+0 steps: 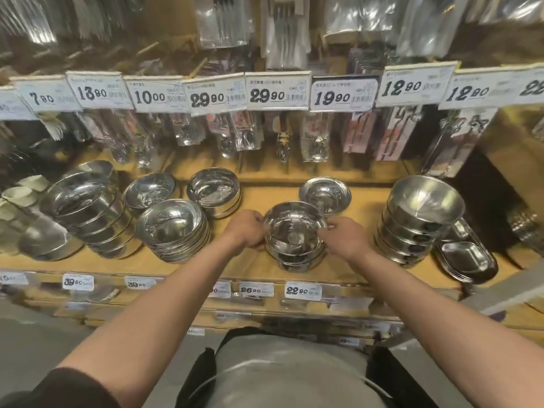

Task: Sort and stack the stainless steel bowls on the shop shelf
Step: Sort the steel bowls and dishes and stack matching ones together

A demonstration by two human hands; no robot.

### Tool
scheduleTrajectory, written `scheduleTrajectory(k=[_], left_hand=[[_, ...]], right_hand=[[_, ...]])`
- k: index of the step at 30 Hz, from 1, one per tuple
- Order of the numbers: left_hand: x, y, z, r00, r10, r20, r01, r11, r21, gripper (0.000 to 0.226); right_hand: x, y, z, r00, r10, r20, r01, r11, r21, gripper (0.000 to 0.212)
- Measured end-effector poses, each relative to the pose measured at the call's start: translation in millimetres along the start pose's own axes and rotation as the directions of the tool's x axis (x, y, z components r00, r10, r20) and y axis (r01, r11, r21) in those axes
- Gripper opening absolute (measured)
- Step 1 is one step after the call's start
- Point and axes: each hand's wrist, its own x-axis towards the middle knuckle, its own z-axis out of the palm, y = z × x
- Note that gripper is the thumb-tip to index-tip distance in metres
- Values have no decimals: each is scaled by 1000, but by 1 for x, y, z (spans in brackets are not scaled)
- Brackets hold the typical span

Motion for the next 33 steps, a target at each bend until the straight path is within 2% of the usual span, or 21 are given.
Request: scheduleTrajectory(k=[6, 11, 15, 17, 19, 22, 25, 28, 31, 33], left_hand=[[-6, -3, 6, 999, 20, -47, -23, 997, -68, 25], [-11, -9, 8, 996, -13, -86, -1, 986, -167, 35], [-20, -14, 11, 998, -37, -41, 27, 973, -227, 19], [-24, -15, 14, 997, -47, -63, 34, 980, -197, 16], [-29, -15, 16, 995, -50, -87, 36, 987, -158, 15], [-34, -10, 17, 993, -42, -113, 33, 996, -84, 26], [-38, 0, 13, 989, -6, -149, 15, 998, 59, 30], [-40, 15, 6, 984, 43, -171, -8, 980, 198, 34], [-37, 27, -5, 983, 68, -173, -43, 989, 144, 36], [-36, 34, -14, 983, 89, -162, -68, 990, 127, 28]], right_hand=[[1, 10, 3, 1000, -4, -28, 7, 994, 111, 22], [-3, 14, 1, 1000, -5, 25, -1, 977, 215, 18], [-6, 14, 0, 995, -7, 96, -19, 964, 264, 11], [-9, 13, -1, 995, -41, 96, 17, 973, 232, 19], [-13, 11, -4, 993, -69, 91, 49, 979, 199, 15], [-16, 10, -6, 993, -86, 86, 70, 981, 179, 11], [-18, 9, -8, 992, -76, 98, 63, 990, 127, 12], [-19, 4, -12, 998, -30, 62, 20, 987, 161, 19], [-21, -6, -17, 1000, 13, 24, -18, 966, 258, 17], [-25, -12, -20, 999, 44, 21, -48, 945, 324, 3]])
